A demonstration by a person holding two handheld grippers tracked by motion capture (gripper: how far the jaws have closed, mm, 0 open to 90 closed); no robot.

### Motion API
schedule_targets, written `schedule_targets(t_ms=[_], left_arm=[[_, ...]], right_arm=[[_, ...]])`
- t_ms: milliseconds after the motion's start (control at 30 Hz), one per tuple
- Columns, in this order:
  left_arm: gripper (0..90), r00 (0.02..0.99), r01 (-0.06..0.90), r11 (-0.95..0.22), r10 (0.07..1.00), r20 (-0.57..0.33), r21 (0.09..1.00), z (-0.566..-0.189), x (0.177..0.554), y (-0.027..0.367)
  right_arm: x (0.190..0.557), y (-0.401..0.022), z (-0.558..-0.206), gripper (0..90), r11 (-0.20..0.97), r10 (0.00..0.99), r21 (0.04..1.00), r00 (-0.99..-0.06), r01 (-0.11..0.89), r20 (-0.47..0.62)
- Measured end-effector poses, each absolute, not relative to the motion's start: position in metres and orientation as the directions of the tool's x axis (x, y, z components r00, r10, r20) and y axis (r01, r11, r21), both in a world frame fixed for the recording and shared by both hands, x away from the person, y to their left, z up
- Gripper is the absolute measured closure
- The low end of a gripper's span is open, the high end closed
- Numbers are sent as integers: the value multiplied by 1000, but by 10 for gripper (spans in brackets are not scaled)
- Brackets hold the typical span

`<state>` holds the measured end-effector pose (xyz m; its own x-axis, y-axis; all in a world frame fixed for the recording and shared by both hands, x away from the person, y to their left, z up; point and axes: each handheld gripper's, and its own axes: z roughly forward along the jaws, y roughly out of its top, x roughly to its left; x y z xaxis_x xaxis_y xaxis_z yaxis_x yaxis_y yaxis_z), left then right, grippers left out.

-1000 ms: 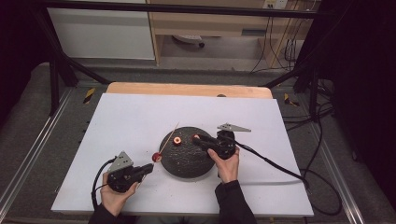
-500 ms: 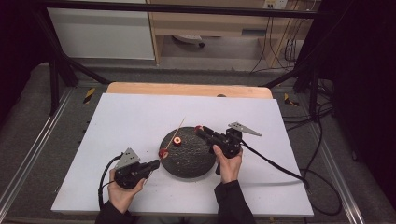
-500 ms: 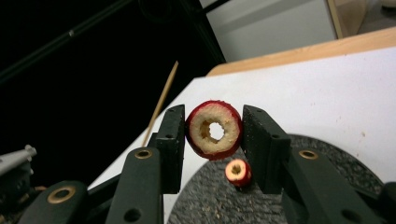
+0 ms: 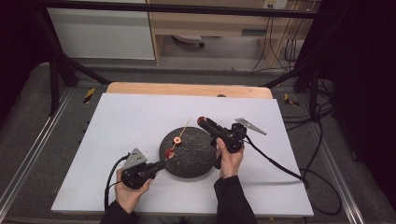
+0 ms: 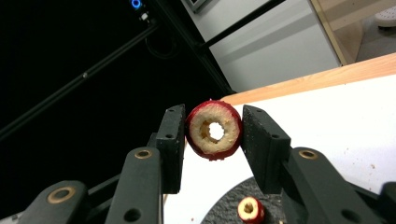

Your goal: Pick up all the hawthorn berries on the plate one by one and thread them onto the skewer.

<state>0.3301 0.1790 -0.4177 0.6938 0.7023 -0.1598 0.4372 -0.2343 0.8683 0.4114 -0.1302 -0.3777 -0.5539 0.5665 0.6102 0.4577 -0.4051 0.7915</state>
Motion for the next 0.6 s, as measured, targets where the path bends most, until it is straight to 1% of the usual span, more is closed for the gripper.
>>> schedule_targets(t_ms=[200,600], left_arm=[[885,695,437,-227,699,-166,870,-419,328,173],[884,713,433,-235,680,-171,870,-421,325,159]], right_arm=[[414,-133,-373,614,-450,563,780,-540,435,626],[419,-134,-371,614,-504,556,762,-522,407,647]])
